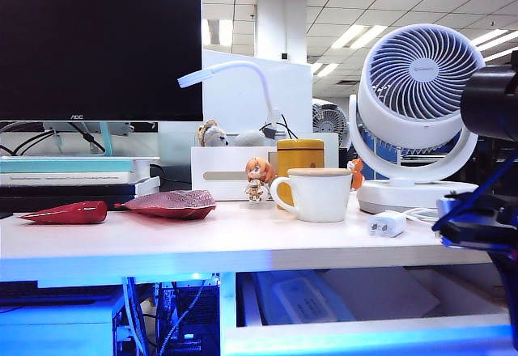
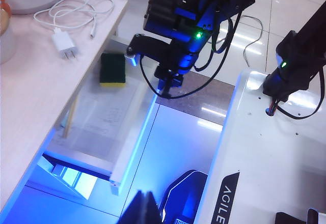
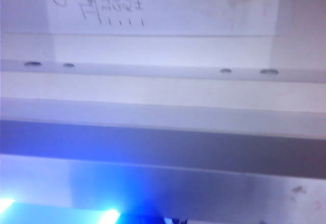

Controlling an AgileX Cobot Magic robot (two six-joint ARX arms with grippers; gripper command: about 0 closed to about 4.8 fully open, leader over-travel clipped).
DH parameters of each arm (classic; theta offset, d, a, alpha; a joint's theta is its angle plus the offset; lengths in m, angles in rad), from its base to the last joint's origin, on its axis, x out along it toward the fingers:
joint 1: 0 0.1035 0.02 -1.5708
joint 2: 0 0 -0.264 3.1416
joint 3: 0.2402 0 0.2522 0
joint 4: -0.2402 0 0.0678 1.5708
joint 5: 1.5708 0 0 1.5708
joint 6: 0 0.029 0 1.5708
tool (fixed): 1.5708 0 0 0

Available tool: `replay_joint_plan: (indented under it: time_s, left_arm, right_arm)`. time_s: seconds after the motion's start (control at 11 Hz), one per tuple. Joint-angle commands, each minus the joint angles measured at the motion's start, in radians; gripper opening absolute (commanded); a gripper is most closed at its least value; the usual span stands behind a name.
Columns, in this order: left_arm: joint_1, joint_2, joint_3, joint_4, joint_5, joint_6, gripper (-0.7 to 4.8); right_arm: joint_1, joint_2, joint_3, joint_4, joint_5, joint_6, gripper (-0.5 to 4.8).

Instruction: Open the drawer, place the cleaning sponge inside, then close the drawer.

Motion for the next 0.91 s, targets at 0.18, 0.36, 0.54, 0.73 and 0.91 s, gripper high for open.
replay_joint_plan:
  time_s: [0.18,0.36,0.54,0.73,0.91]
  left_arm:
    - [0.0,-0.002,0.004,0.0,0.003,-0.004,-0.06]
    - [0.0,-0.002,0.004,-0.014,0.003,-0.004,-0.06]
    - [0.0,-0.002,0.004,-0.019,0.003,-0.003,-0.06]
    - [0.0,-0.002,0.004,-0.019,0.003,-0.003,-0.06]
    - [0.0,-0.002,0.004,-0.019,0.003,-0.003,-0.06]
  right_arm:
    - [0.001,-0.002,0.005,0.121,0.035,0.004,-0.03]
    - [0.001,0.005,0.005,0.156,0.051,0.004,-0.03]
    - [0.001,0.067,0.006,0.218,0.05,0.004,-0.03]
    - [0.001,0.092,0.007,0.261,0.05,0.008,-0.03]
    - [0.001,0.099,0.007,0.338,0.066,0.008,-0.03]
